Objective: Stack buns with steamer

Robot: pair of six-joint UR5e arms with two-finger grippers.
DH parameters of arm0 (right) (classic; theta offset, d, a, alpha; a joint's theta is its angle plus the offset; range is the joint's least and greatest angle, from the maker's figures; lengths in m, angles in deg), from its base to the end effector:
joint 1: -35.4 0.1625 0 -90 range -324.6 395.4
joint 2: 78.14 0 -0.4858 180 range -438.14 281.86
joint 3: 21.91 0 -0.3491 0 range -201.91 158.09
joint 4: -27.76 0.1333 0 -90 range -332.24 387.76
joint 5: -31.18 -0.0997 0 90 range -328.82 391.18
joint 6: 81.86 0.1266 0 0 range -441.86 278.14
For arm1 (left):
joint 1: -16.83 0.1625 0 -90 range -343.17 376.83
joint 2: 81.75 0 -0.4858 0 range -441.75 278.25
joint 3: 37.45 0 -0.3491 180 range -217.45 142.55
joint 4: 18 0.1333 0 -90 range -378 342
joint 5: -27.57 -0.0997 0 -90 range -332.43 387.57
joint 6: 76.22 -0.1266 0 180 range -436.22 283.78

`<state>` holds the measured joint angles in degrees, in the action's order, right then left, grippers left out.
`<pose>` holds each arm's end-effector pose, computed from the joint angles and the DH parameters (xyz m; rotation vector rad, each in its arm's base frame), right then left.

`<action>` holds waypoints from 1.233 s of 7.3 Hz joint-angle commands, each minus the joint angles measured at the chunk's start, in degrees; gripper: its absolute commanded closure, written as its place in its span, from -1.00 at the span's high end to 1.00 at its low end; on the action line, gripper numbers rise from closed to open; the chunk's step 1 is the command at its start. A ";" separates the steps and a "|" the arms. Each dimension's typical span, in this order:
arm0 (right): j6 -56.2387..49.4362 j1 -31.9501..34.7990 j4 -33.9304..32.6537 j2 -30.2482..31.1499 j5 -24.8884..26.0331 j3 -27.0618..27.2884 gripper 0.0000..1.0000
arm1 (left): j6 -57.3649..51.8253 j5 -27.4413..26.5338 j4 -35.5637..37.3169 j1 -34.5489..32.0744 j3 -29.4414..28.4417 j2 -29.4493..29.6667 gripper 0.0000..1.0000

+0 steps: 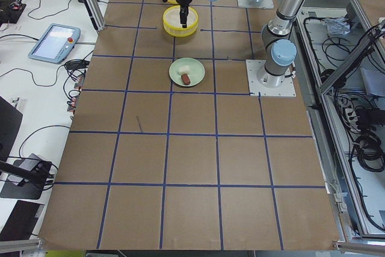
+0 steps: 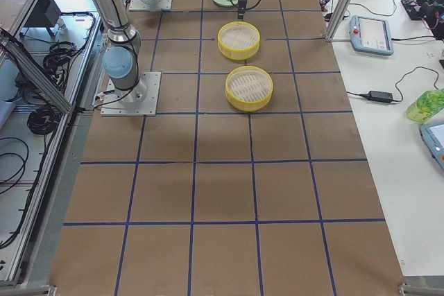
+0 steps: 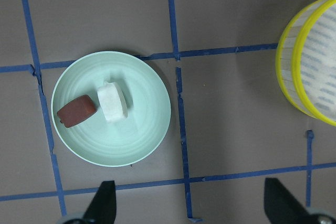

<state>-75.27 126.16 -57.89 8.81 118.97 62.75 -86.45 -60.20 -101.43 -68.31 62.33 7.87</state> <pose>0.1444 -0.4679 0.5316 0.1590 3.1008 0.0595 -0.1009 -0.4447 0.4600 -0.1435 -3.0925 -0.0679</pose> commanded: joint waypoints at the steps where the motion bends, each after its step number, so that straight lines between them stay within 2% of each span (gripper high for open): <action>1: 0.00 -0.32 0.40 -0.02 -0.07 -0.02 0.81 | -3.65 -0.03 14.21 3.91 12.92 1.60 0.99; 2: 0.00 -0.23 0.40 0.06 -0.16 -0.02 0.81 | -3.92 -0.03 19.49 5.24 16.90 3.87 0.98; 3: 0.00 -0.23 0.40 0.06 -0.07 -0.02 0.81 | -4.01 -0.12 23.11 5.51 18.15 6.94 0.92; 6: -1.22 -1.80 0.57 -0.11 0.54 0.07 0.81 | -4.18 -1.35 31.29 5.60 18.34 14.77 0.82; 7: -4.10 -5.73 1.53 -0.02 0.46 0.24 0.81 | -6.27 -1.70 31.67 5.60 18.43 14.97 0.28; 8: -7.87 -9.77 1.71 -0.20 0.54 1.29 0.82 | -8.21 -3.88 31.76 5.60 18.34 14.97 -0.39; 9: -13.82 -13.90 -0.20 -0.46 0.98 4.17 0.80 | -8.23 -4.60 31.76 5.60 17.73 15.06 -0.79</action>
<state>-82.86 117.36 -56.82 8.61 119.59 64.34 -93.72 -63.44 -69.92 -62.71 80.55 22.72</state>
